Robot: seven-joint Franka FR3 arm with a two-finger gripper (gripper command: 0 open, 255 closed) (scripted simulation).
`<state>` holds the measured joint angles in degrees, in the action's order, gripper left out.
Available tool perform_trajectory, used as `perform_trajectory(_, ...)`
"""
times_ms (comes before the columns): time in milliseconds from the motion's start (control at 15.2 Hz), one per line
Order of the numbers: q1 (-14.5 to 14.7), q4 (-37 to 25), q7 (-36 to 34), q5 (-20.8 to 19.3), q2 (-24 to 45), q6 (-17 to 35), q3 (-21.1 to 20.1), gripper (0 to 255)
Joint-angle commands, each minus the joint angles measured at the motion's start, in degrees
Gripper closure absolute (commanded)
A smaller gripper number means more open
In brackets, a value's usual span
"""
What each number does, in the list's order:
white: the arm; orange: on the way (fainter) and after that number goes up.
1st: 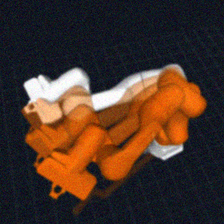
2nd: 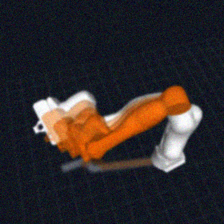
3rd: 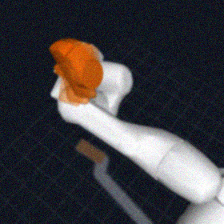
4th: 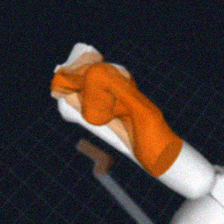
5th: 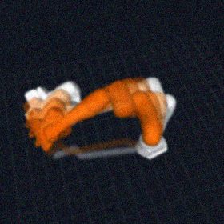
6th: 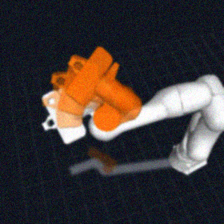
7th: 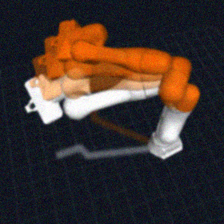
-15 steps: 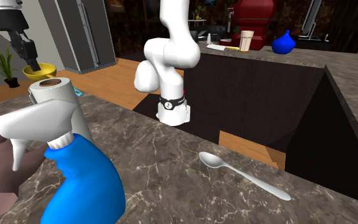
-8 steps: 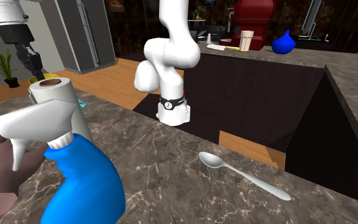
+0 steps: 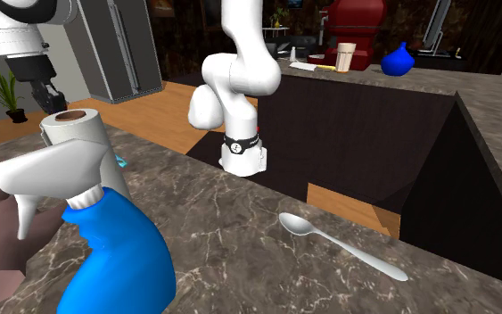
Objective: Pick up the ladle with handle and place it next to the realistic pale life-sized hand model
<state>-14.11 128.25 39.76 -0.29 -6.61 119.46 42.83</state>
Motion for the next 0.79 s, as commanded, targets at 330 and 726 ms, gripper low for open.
perform_trajectory(330, 0.1, 1.8, 1.5, 1.6, 2.1, 3.4, 0.6, 255)
perform_trajectory(726, 0.1, 1.8, 1.5, 1.6, 2.1, 3.4, 0.6, 0)
